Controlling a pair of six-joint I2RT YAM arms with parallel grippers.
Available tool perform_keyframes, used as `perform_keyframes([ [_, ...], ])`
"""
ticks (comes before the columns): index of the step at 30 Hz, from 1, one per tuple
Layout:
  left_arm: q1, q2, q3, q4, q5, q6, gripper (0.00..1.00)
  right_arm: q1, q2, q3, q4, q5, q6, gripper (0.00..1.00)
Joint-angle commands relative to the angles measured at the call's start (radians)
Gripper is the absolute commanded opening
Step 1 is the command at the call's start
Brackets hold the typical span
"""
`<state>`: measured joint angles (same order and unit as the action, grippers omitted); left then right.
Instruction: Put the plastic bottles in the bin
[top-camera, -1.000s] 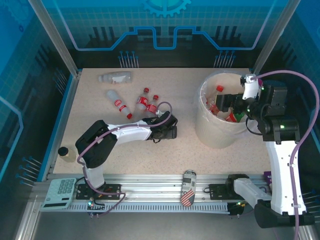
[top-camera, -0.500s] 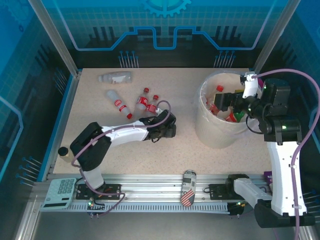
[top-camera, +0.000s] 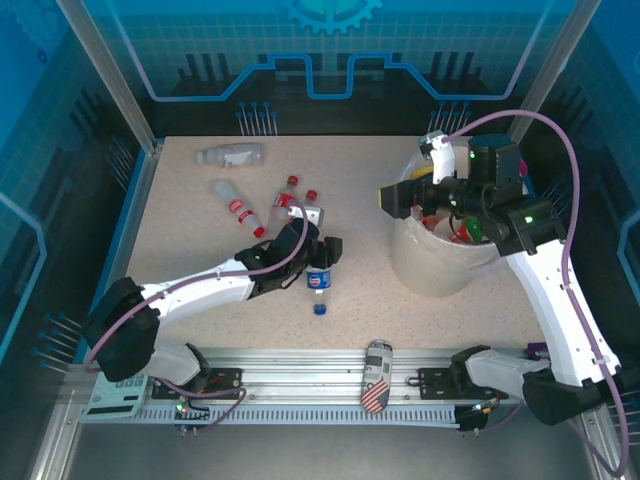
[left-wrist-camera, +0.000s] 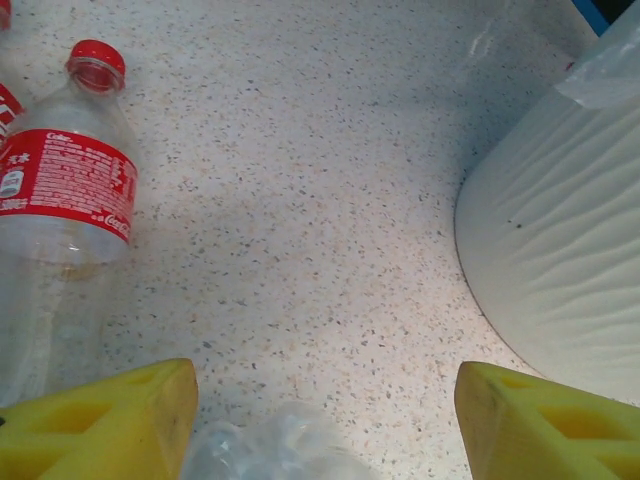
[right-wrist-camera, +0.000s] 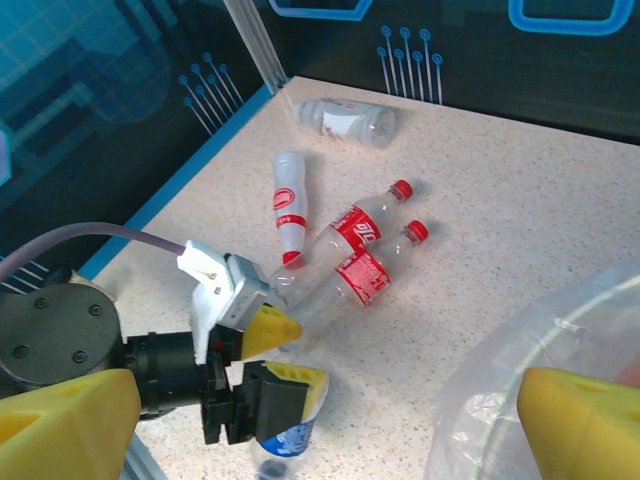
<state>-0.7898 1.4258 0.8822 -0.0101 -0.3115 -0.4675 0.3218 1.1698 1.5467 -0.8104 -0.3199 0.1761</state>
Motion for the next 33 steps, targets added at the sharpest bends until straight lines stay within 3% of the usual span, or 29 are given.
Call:
perform_keyframes([
  [1, 0.003, -0.010, -0.010, -0.076, -0.005, -0.001, 0.71, 0.011, -0.014, 0.016, 0.022, 0.041, -0.005, 0.98],
  [4, 0.003, -0.009, -0.038, -0.109, -0.010, -0.051, 0.73, 0.011, -0.017, 0.004, 0.015, 0.058, -0.009, 0.98],
  [10, 0.001, -0.086, -0.053, -0.272, -0.032, -0.136, 0.90, 0.011, -0.015, 0.004, -0.011, 0.092, -0.025, 0.98],
  [16, -0.037, -0.144, -0.126, -0.384, -0.034, -0.257, 0.99, 0.011, -0.003, -0.003, -0.014, 0.113, -0.032, 0.98],
  [21, -0.044, -0.115, -0.198, -0.321, -0.043, -0.260, 0.99, 0.011, 0.007, -0.011, -0.009, 0.112, -0.031, 0.98],
  [33, -0.041, 0.001, -0.155, -0.300, -0.024, -0.183, 0.99, 0.011, -0.026, -0.060, -0.004, 0.136, -0.021, 0.98],
])
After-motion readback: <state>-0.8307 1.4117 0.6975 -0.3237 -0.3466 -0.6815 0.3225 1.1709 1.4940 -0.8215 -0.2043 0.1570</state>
